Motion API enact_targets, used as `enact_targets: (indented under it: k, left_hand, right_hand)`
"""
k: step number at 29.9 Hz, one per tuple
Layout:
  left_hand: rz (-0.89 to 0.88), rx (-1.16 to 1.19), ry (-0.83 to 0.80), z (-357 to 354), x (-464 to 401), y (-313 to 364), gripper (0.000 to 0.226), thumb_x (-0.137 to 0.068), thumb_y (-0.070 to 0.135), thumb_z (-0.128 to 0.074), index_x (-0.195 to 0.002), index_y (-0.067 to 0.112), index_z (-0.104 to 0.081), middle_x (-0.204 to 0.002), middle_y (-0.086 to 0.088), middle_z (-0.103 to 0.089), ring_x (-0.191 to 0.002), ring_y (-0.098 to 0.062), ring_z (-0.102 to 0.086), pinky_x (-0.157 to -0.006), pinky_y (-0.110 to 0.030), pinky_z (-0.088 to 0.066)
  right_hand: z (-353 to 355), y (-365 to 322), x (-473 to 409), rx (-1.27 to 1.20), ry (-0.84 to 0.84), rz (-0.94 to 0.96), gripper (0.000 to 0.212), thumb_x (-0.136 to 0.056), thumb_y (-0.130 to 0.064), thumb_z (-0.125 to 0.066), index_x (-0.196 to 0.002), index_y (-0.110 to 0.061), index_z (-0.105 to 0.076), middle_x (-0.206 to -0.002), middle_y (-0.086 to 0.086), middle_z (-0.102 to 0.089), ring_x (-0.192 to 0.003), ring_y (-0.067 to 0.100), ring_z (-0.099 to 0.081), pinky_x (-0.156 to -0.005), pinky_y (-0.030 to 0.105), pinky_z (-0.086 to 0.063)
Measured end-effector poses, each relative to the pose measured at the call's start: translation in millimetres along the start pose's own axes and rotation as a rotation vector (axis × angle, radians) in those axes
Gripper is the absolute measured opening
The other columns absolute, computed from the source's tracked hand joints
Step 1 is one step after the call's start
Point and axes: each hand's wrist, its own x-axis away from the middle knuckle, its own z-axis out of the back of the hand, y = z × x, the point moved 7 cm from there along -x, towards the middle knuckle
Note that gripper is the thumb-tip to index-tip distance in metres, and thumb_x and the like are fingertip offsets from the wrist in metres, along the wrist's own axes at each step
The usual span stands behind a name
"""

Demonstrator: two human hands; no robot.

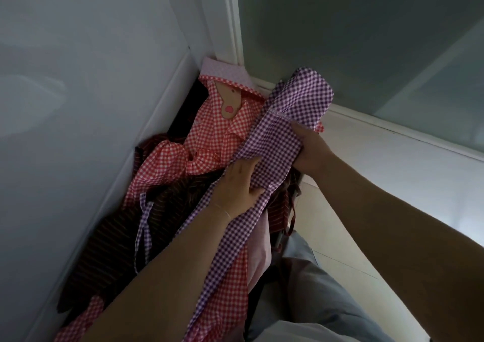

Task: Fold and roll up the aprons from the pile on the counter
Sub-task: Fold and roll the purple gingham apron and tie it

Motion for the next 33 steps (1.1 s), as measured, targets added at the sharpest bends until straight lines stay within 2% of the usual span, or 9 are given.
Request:
enact_targets:
  k: [6, 10, 12, 14, 16, 19, 22, 30, 33]
  left_hand:
    - [0.395, 0.535, -0.149, 17.7, -34.6, -6.7, 0.041, -0.095, 0.05, -0.047, -0.121, 0.019, -0.05, -0.112, -0.005, -0.06, -0.104, -0.024, -0.059, -0.094, -0.039, -0.047]
    - [0.714, 1.044, -0.287, 9.9, -39.0, -40.6, 0.048, -0.098, 0.052, -0.031, -0.109, 0.016, -0.06, -0.099, -0.006, -0.071, -0.089, -0.022, -0.067, -0.079, -0.04, -0.053]
    - [0.81, 1.15, -0.263, 16.1, -38.2, -70.6, 0.041, -0.095, 0.046, -0.043, -0.117, 0.014, -0.056, -0.113, -0.007, -0.067, -0.086, -0.017, -0.069, -0.076, -0.039, -0.058]
    - [0.855, 1.146, -0.228, 27.9, -38.5, -82.4, 0.06, -0.095, 0.059, -0.034, -0.133, 0.014, -0.046, -0.131, 0.0, -0.052, -0.1, -0.016, -0.061, -0.098, -0.039, -0.047]
    - [0.761, 1.278, -0.407, 29.8, -43.3, -64.9, 0.079, -0.089, 0.07, -0.026, -0.134, 0.008, -0.048, -0.132, -0.009, -0.055, -0.113, -0.024, -0.055, -0.104, -0.041, -0.038]
    - [0.608, 1.147, -0.55, 37.5, -39.4, -48.5, 0.074, -0.077, 0.066, -0.044, -0.13, 0.016, -0.053, -0.131, -0.005, -0.058, -0.119, -0.024, -0.054, -0.1, -0.045, -0.043]
    - [0.491, 0.921, -0.565, 31.5, -39.3, -49.1, 0.053, -0.08, 0.051, -0.06, -0.123, 0.021, -0.059, -0.131, -0.006, -0.059, -0.117, -0.024, -0.057, -0.104, -0.044, -0.041]
    - [0.426, 0.621, -0.155, 20.6, -32.0, -54.3, 0.034, -0.094, 0.006, -0.054, -0.127, 0.014, -0.047, -0.124, -0.008, -0.055, -0.102, -0.016, -0.053, -0.074, -0.021, -0.044]
    - [0.388, 0.6, -0.105, 22.7, -27.2, -54.1, 0.041, -0.093, 0.005, -0.052, -0.131, 0.016, -0.042, -0.128, -0.006, -0.051, -0.116, -0.02, -0.051, -0.093, -0.031, -0.045]
  right_hand:
    - [-26.5, -15.0, 29.6, 0.141, -0.059, 0.139, 0.021, -0.091, -0.017, -0.057, -0.111, -0.012, -0.059, -0.117, 0.008, -0.063, -0.108, 0.027, -0.06, -0.097, 0.044, -0.047]
    - [-39.6, 17.1, 65.7, 0.582, -0.058, 0.347, 0.014, -0.099, -0.026, -0.048, -0.106, -0.022, -0.059, -0.101, -0.008, -0.064, -0.096, 0.009, -0.061, -0.087, 0.025, -0.051]
    - [-41.0, 50.8, 75.3, 0.8, -0.224, 0.416, 0.022, -0.101, -0.018, -0.043, -0.116, -0.025, -0.057, -0.112, -0.009, -0.062, -0.105, 0.006, -0.058, -0.096, 0.024, -0.045]
    - [-37.2, 83.3, 74.4, 1.191, -0.415, 0.58, 0.039, -0.098, -0.01, -0.043, -0.133, -0.027, -0.05, -0.134, -0.008, -0.052, -0.126, 0.009, -0.046, -0.11, 0.031, -0.034]
    - [-29.5, 112.3, 64.5, 1.559, -0.561, 0.75, 0.057, -0.095, -0.016, -0.048, -0.147, -0.03, -0.031, -0.153, -0.007, -0.032, -0.144, 0.016, -0.022, -0.119, 0.048, -0.014]
    - [-23.4, 141.0, 55.7, 1.935, -0.637, 0.903, 0.061, -0.094, -0.04, -0.042, -0.148, -0.039, -0.016, -0.159, -0.009, -0.014, -0.148, 0.02, 0.0, -0.114, 0.06, 0.006]
    - [-20.4, 159.0, 56.5, 2.159, -0.68, 1.009, 0.064, -0.087, -0.05, -0.046, -0.147, -0.038, -0.025, -0.158, -0.007, -0.022, -0.147, 0.026, -0.011, -0.108, 0.07, -0.005]
    - [-8.3, 168.5, 60.3, 2.281, -0.735, 1.179, 0.058, -0.087, -0.042, -0.036, -0.144, -0.035, -0.034, -0.155, -0.006, -0.029, -0.147, 0.026, -0.012, -0.112, 0.066, -0.004]
    - [-5.2, 170.0, 58.6, 2.303, -0.758, 1.141, 0.059, -0.087, -0.042, -0.038, -0.145, -0.034, -0.033, -0.155, -0.006, -0.03, -0.146, 0.027, -0.016, -0.111, 0.065, -0.005]
